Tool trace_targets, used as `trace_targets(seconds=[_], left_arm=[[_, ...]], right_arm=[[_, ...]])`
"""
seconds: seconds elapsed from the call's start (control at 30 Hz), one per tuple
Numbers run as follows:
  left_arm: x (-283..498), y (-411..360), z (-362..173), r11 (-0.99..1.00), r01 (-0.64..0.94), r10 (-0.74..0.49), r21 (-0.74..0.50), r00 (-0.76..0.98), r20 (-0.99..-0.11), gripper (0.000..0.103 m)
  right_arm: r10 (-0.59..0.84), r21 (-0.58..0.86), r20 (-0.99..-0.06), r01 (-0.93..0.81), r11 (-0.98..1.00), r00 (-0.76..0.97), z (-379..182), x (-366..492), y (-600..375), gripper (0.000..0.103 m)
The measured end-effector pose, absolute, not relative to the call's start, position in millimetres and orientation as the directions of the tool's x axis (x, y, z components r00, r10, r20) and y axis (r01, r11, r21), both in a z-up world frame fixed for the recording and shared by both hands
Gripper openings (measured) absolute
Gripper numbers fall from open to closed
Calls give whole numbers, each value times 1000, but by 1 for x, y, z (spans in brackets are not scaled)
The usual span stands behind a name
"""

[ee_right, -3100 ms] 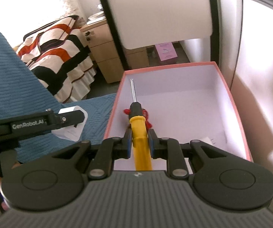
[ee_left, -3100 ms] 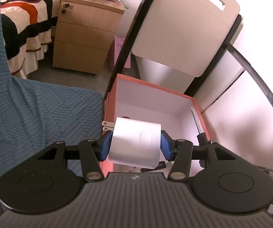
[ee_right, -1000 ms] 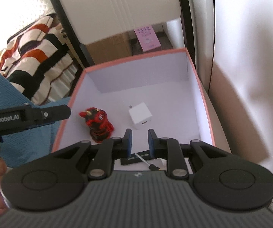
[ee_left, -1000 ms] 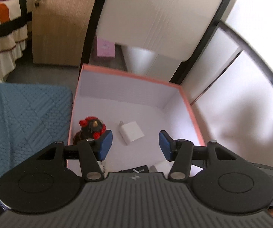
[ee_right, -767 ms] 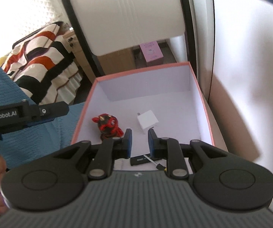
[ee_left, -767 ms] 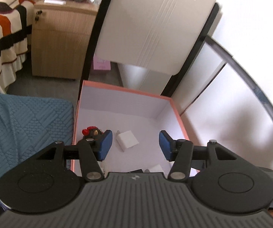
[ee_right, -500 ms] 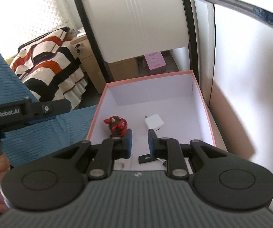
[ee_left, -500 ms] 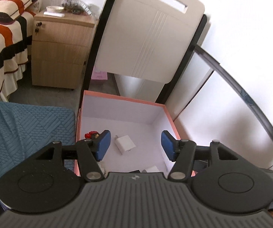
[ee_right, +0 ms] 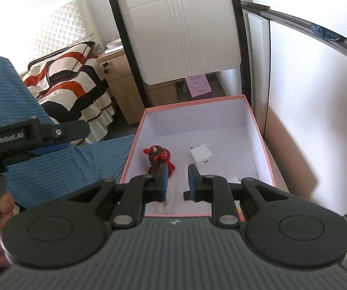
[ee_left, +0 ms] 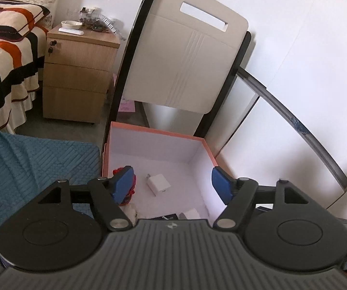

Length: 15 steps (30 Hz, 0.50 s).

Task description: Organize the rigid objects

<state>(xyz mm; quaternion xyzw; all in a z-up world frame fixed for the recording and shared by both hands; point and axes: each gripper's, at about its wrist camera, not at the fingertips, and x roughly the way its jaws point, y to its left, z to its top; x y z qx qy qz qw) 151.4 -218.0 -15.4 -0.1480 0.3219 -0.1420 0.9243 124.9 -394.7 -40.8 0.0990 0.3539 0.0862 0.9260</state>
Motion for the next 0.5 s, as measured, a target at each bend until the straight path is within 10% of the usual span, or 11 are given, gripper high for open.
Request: trace_targets(seconds=[0.5], left_arm=[[115,-214,-23,934,151,-315,-323,772,-552,95]], right_arm=[[191,201,-635,-79,976,748,-49,97,-394,22]])
